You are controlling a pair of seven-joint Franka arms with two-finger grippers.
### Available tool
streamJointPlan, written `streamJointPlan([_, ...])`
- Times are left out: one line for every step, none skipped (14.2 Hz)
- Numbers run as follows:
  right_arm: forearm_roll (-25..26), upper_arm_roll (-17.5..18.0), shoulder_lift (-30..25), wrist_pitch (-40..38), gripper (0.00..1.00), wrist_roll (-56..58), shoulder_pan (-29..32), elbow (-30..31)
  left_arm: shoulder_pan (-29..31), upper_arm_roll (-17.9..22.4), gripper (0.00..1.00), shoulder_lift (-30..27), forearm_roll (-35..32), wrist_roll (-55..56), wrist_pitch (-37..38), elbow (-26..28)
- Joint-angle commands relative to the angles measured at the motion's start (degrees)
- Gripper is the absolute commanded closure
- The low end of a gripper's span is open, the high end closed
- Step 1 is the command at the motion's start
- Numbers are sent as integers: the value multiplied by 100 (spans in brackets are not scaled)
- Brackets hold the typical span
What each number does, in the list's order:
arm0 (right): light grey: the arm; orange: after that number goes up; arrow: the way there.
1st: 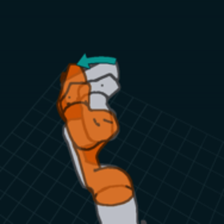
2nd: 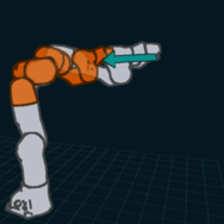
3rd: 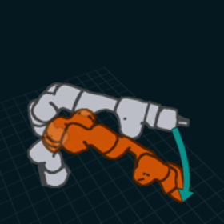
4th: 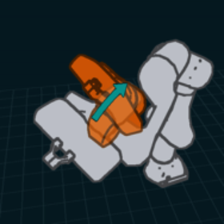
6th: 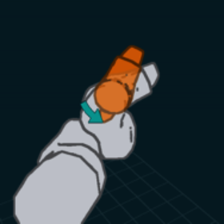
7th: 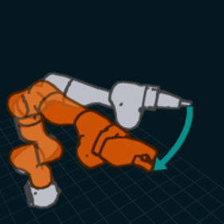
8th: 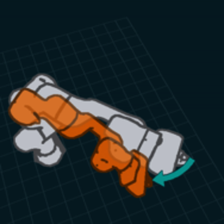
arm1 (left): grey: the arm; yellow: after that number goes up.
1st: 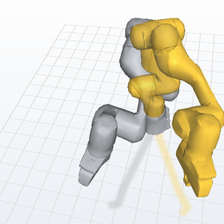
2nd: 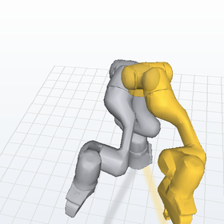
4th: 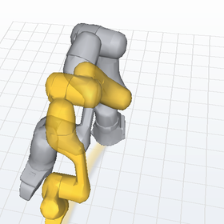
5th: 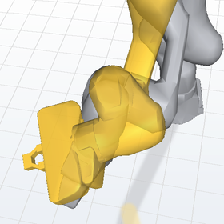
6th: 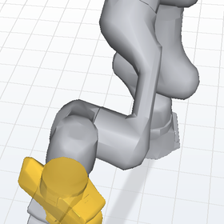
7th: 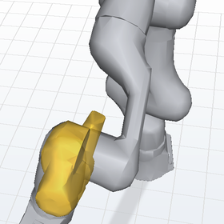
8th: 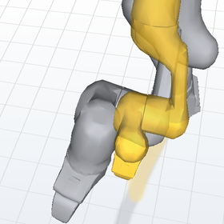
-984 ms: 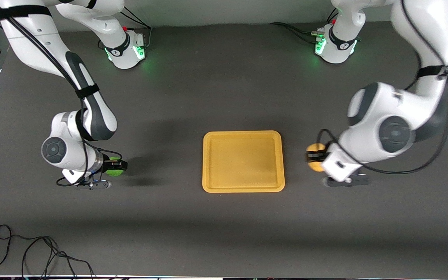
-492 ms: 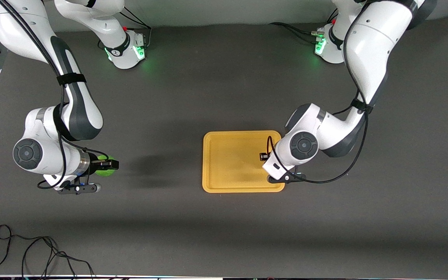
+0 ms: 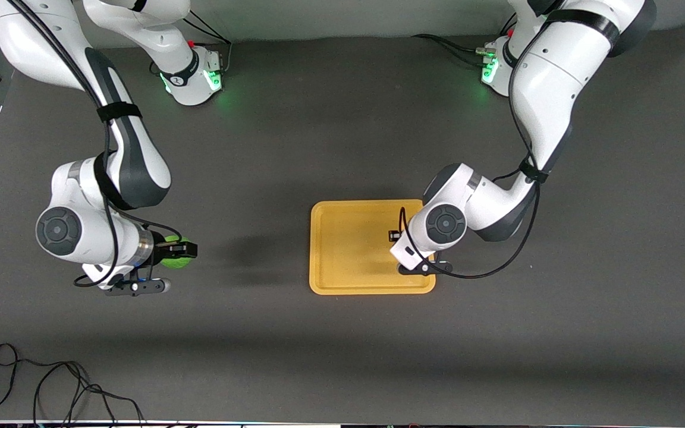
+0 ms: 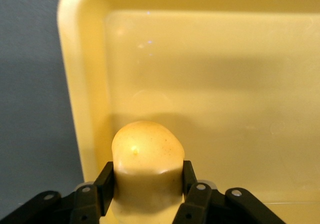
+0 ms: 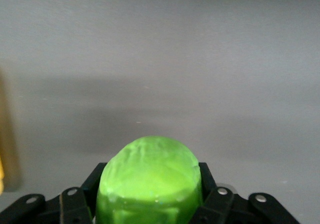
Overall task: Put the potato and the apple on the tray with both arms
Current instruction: 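Carry the potato onto the tray with the left gripper and release it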
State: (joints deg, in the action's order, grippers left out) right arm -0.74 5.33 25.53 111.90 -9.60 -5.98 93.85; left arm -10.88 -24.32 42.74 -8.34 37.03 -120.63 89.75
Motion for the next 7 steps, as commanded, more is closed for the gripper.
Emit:
streamJointPlan([13, 231, 5, -195, 66, -244, 184, -156, -63, 59, 36, 7, -97, 103, -180, 52])
streamJointPlan([30, 223, -13, -291, 66, -227, 185, -174, -54, 59, 0, -11, -97, 112, -171, 52])
streamJointPlan([30, 231, -30, -396, 66, -244, 202, -235, -28, 59, 0, -46, -97, 129, -128, 43])
streamJointPlan([13, 231, -30, -441, 66, -279, 202, -314, -2, 59, 0, -116, -97, 138, -58, 43])
streamJointPlan([-5, 301, -30, -467, 66, -392, 202, -410, 42, 59, 0, -325, -97, 147, 100, 43])
streamJointPlan([-5, 467, -13, -476, 66, -715, 193, -524, 86, 51, 0, -562, -97, 138, 415, 8])
streamJointPlan([4, 695, -4, -476, 66, -1101, 193, -604, 165, 59, 0, -869, -97, 86, 670, -1])
